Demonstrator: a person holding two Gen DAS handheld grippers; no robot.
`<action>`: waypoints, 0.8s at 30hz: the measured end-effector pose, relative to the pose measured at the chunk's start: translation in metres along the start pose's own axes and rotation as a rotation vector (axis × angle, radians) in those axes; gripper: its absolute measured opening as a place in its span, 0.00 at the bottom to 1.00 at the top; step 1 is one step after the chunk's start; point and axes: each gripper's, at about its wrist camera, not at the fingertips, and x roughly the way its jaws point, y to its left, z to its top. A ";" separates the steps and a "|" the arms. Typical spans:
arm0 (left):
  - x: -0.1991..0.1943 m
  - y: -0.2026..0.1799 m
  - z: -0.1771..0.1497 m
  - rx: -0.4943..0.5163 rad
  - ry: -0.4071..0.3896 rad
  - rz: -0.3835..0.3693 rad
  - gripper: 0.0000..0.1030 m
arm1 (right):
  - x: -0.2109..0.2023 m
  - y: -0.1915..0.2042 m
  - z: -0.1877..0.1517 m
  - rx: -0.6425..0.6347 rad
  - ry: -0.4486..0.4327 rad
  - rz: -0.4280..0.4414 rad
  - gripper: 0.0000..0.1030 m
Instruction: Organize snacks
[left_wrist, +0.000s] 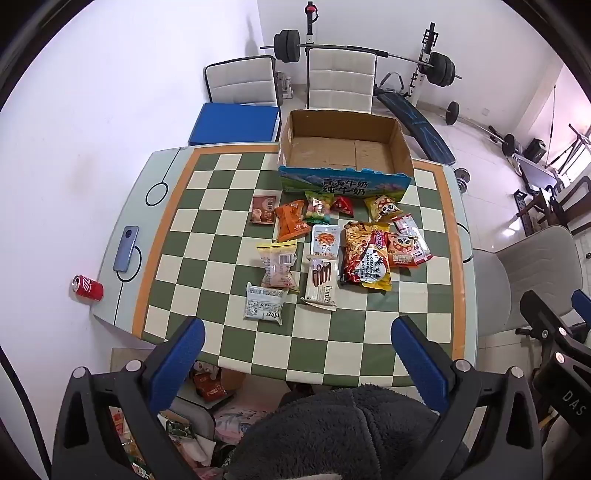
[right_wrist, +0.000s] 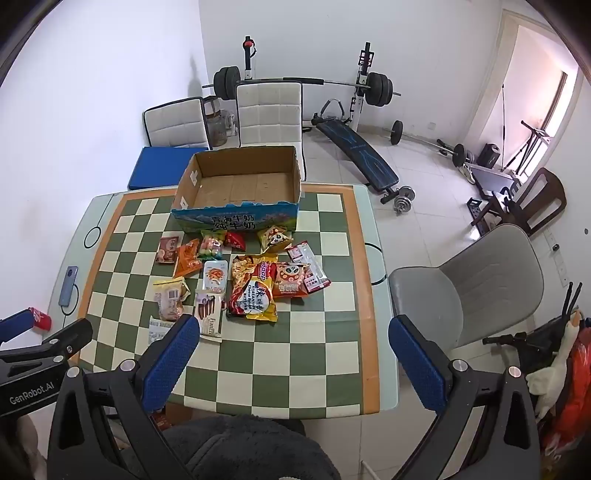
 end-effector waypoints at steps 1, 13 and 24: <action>0.000 0.000 0.001 0.000 -0.001 0.001 1.00 | 0.000 0.000 0.000 -0.001 0.002 -0.002 1.00; -0.001 -0.002 -0.001 -0.004 -0.012 0.005 1.00 | -0.003 0.009 0.000 -0.003 -0.001 -0.003 1.00; -0.005 -0.004 0.005 -0.005 -0.022 -0.001 1.00 | -0.004 0.002 0.000 0.007 0.006 0.008 1.00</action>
